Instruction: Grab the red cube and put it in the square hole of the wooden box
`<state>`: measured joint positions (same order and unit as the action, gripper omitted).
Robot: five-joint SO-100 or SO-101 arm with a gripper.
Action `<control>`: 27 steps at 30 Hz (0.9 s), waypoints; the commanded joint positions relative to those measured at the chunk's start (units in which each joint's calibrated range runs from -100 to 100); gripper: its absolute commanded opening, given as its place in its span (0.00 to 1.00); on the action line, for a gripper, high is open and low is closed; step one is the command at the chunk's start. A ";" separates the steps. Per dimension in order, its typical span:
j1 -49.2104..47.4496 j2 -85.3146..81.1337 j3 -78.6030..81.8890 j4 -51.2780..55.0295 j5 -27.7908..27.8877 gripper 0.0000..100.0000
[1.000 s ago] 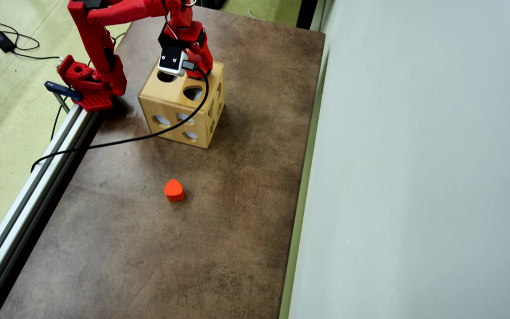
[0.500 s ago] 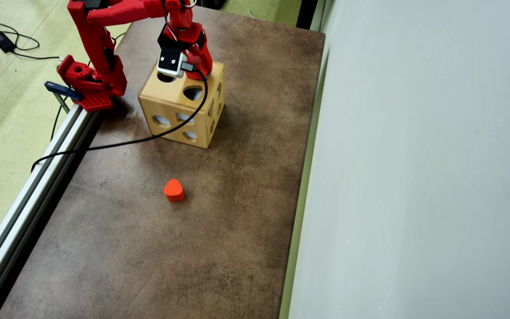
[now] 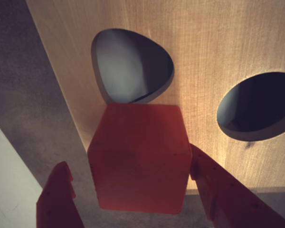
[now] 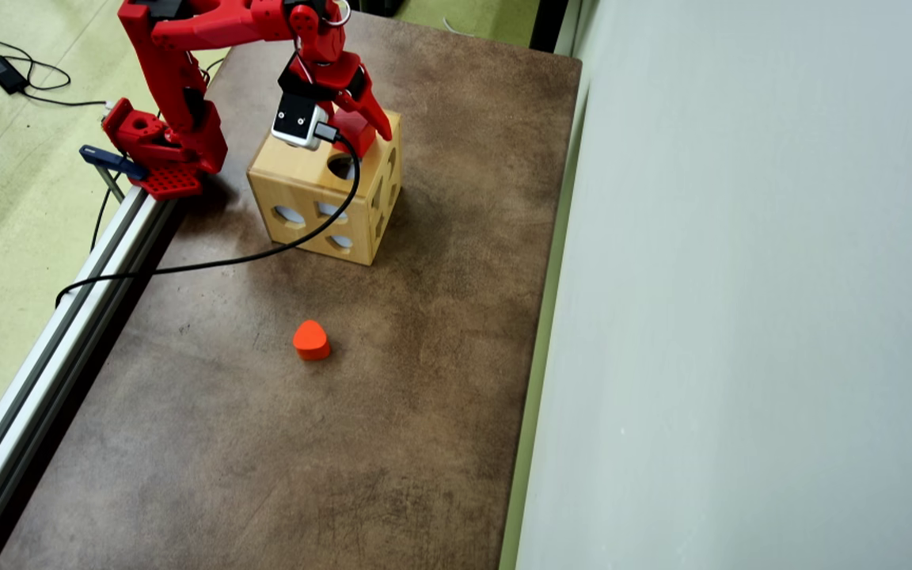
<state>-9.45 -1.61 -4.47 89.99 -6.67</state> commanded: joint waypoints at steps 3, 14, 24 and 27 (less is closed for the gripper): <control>-0.95 -5.74 -1.61 0.28 0.29 0.36; -3.33 -11.51 -1.61 5.91 -0.20 0.36; -2.36 -19.75 -2.69 8.00 -0.15 0.35; -0.43 -21.96 -2.69 8.00 -0.20 0.30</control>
<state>-11.89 -19.58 -4.65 97.34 -6.67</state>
